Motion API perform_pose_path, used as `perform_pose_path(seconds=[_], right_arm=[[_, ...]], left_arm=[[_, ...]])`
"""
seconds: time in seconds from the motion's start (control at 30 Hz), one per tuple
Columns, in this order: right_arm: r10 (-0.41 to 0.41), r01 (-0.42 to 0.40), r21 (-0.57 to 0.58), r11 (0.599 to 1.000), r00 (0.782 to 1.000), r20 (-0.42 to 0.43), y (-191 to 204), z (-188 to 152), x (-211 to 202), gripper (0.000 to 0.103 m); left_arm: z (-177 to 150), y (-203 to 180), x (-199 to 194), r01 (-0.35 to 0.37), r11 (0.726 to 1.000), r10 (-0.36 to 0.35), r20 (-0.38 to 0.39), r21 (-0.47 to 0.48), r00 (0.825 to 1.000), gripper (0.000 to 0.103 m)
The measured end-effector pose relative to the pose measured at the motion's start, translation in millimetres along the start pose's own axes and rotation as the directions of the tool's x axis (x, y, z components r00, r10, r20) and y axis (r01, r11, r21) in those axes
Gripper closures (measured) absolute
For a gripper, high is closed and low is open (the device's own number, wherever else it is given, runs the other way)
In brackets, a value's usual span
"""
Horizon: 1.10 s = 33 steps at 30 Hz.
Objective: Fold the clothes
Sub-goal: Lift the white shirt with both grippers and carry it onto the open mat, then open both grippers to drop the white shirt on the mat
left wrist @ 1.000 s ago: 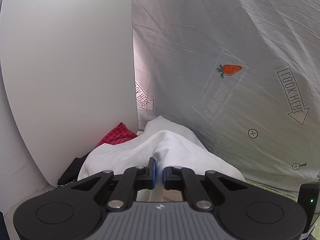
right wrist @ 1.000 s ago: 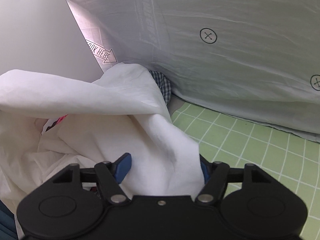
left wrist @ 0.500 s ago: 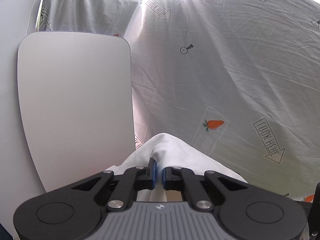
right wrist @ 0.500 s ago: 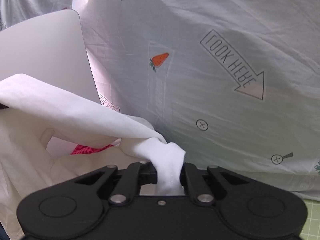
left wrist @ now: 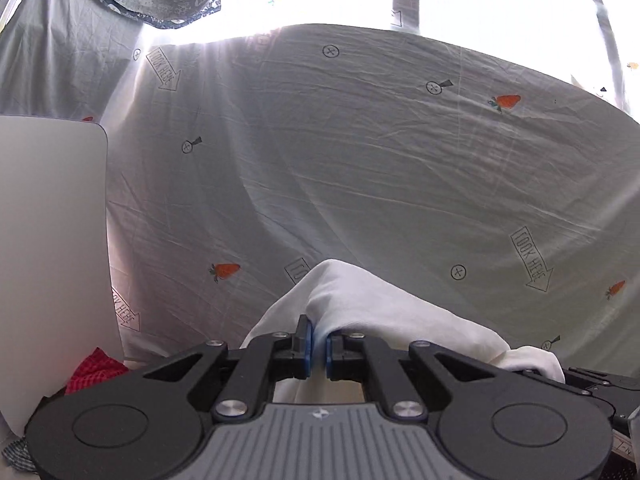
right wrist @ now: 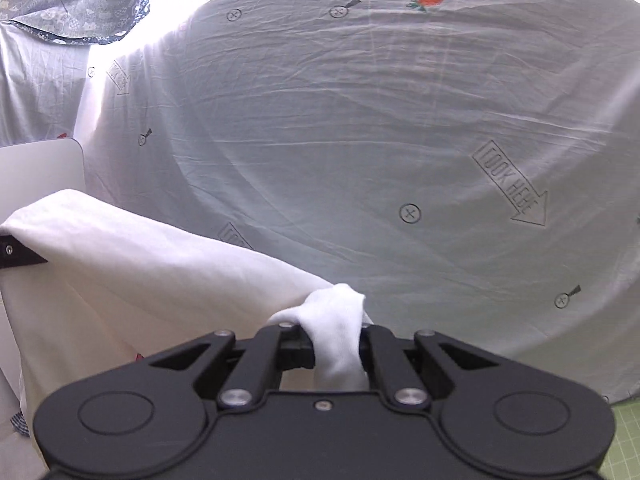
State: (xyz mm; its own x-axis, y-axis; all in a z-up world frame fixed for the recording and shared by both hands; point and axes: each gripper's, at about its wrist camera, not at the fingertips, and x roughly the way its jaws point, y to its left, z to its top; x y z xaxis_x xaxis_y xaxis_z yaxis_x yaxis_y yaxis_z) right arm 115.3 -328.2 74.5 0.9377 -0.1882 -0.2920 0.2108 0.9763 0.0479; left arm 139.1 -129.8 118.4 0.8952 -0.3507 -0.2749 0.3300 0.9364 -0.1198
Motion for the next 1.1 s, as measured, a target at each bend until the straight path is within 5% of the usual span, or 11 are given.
perform_pose_path(seconds=[0.17, 0.43, 0.57, 0.67, 0.77, 0.87, 1.1], right_arm=[[-0.188, 0.207, 0.074, 0.976, 0.961, -0.203, -76, -76, -25, 0.097], [-0.280, 0.366, 0.113, 0.924, 0.847, -0.452, -150, -171, -50, 0.096], [-0.271, 0.352, 0.078, 0.933, 0.827, -0.492, -162, -185, -53, 0.088], [-0.263, 0.336, 0.075, 0.939, 0.839, -0.476, -170, -181, -56, 0.069], [-0.244, 0.311, 0.082, 0.947, 0.860, -0.447, -178, -174, -60, 0.057], [-0.224, 0.292, 0.091, 0.952, 0.869, -0.442, -184, -175, -59, 0.054], [-0.189, 0.274, 0.139, 0.951, 0.878, -0.439, -197, -180, -63, 0.047]], left_arm=[[-84, -57, 26, 0.144, 0.989, -0.131, -0.240, 0.034, 0.962, 0.096], [-183, -113, 38, 0.278, 0.960, -0.221, -0.524, 0.032, 0.823, 0.095], [-206, -113, 44, 0.268, 0.963, -0.206, -0.607, 0.013, 0.768, 0.091], [-198, -100, 34, 0.268, 0.963, -0.237, -0.580, -0.034, 0.779, 0.084], [-181, -82, 21, 0.233, 0.969, -0.239, -0.522, -0.079, 0.818, 0.072], [-172, -74, 11, 0.195, 0.980, -0.184, -0.485, -0.027, 0.855, 0.058], [-163, -51, -7, 0.156, 0.987, -0.160, -0.455, -0.045, 0.876, 0.054]])
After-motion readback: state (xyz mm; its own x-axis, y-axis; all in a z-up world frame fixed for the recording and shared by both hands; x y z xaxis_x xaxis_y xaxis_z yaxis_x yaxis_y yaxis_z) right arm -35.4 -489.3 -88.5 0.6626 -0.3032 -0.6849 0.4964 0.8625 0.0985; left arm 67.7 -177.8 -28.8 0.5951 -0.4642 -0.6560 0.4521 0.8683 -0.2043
